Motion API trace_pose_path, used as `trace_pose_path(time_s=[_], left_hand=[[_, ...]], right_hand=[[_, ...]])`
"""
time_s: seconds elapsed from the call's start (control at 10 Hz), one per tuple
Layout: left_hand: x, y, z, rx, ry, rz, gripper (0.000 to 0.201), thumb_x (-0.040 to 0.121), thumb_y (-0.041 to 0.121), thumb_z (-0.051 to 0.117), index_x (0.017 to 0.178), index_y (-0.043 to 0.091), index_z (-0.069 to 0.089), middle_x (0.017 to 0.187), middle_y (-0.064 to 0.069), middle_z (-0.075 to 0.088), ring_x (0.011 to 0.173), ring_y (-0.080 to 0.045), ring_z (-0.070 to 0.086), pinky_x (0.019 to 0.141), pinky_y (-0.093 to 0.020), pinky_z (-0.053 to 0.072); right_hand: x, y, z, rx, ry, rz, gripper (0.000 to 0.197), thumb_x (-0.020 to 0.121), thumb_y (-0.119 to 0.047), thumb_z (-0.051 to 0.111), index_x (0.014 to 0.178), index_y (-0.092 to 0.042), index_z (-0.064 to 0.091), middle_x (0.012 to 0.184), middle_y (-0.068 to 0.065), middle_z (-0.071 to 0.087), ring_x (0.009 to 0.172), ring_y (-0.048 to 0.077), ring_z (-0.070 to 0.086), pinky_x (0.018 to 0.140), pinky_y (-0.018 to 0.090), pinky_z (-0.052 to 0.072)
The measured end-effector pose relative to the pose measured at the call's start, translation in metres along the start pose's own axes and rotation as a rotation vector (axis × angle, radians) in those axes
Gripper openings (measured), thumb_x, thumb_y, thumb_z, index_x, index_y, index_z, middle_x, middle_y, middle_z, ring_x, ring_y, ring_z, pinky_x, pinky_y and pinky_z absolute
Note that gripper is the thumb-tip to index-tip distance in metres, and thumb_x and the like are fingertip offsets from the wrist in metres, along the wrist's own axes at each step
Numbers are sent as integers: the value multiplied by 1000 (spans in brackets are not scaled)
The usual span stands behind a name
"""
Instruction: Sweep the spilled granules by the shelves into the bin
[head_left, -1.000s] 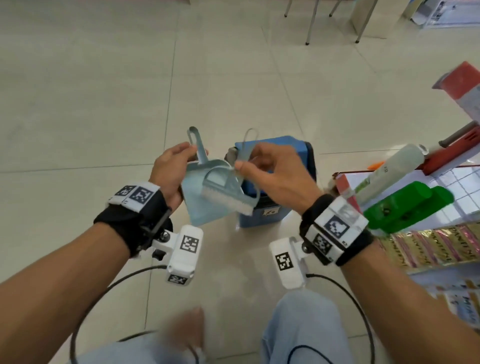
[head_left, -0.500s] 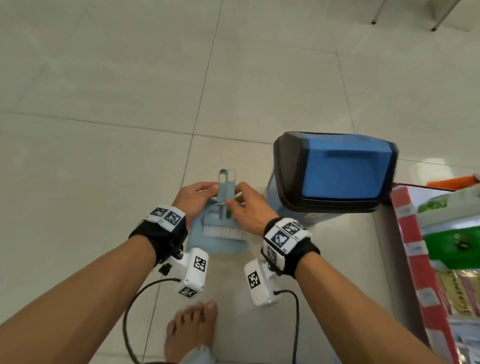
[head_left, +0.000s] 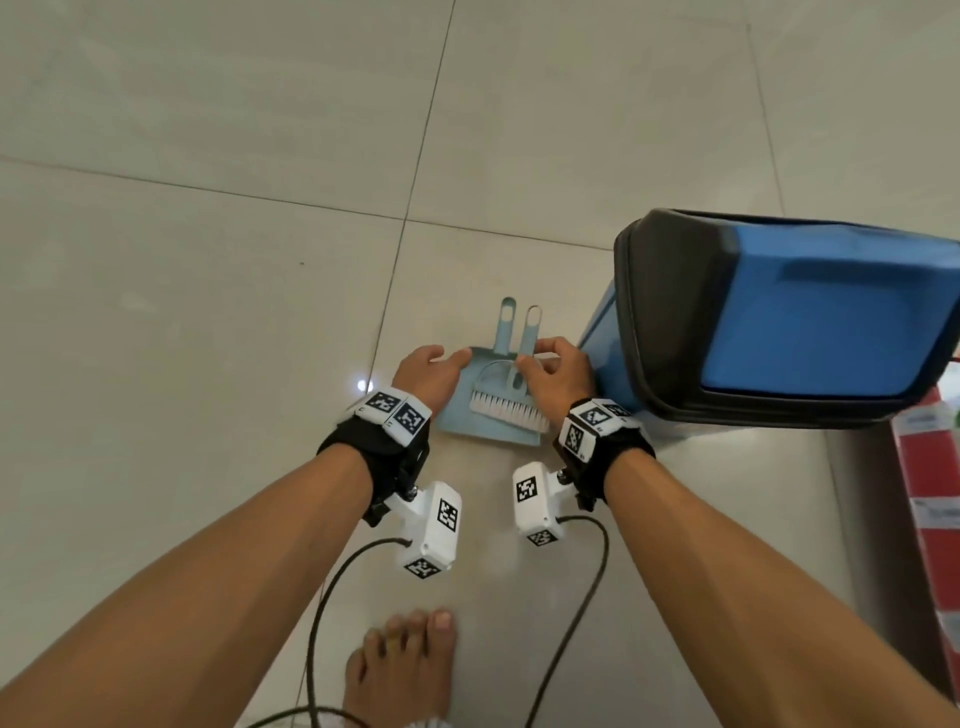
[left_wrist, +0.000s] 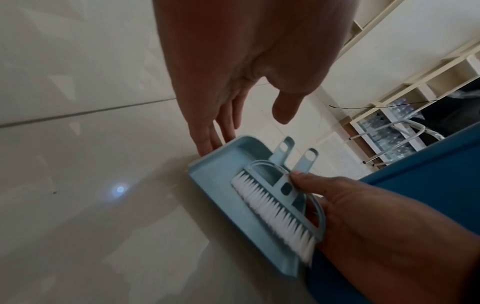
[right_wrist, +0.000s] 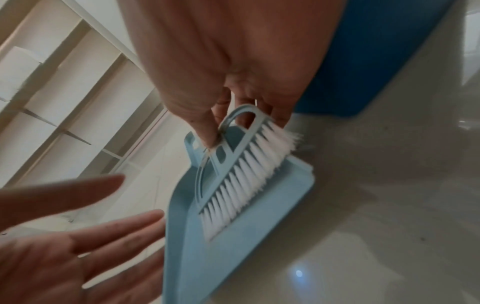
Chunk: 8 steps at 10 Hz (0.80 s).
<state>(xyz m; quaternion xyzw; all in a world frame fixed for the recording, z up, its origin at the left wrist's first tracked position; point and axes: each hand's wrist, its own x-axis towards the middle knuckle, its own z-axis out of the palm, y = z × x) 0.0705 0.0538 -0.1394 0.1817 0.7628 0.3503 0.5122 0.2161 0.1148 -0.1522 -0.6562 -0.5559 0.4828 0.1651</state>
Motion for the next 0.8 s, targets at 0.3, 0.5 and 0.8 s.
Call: trace_pose_path(time_s=[0.3, 0.5, 0.8], left_hand=[[17, 3, -2, -79, -29, -52, 71, 91, 22, 63, 152, 12, 29, 151, -13, 42, 138, -30, 42, 114, -48, 35], [3, 4, -13, 167, -16, 19, 69, 92, 27, 60, 152, 13, 28, 153, -13, 40, 138, -29, 41, 115, -41, 32], [-92, 48, -78, 1008, 5, 319, 70, 98, 50, 41, 155, 15, 21, 160, -7, 29, 148, -31, 21, 119, -43, 21]], right_hand=[[12, -3, 16, -103, 90, -56, 25, 90, -18, 65, 114, -11, 68, 111, 10, 72, 98, 25, 68, 87, 44, 58], [-3, -14, 12, -298, 49, -48, 45, 97, -29, 52, 135, -4, 50, 136, 21, 51, 127, 37, 49, 106, 46, 42], [-84, -76, -4, -561, -215, -157, 73, 99, -57, 30, 151, -5, 28, 153, 23, 32, 144, 40, 25, 119, 46, 21]])
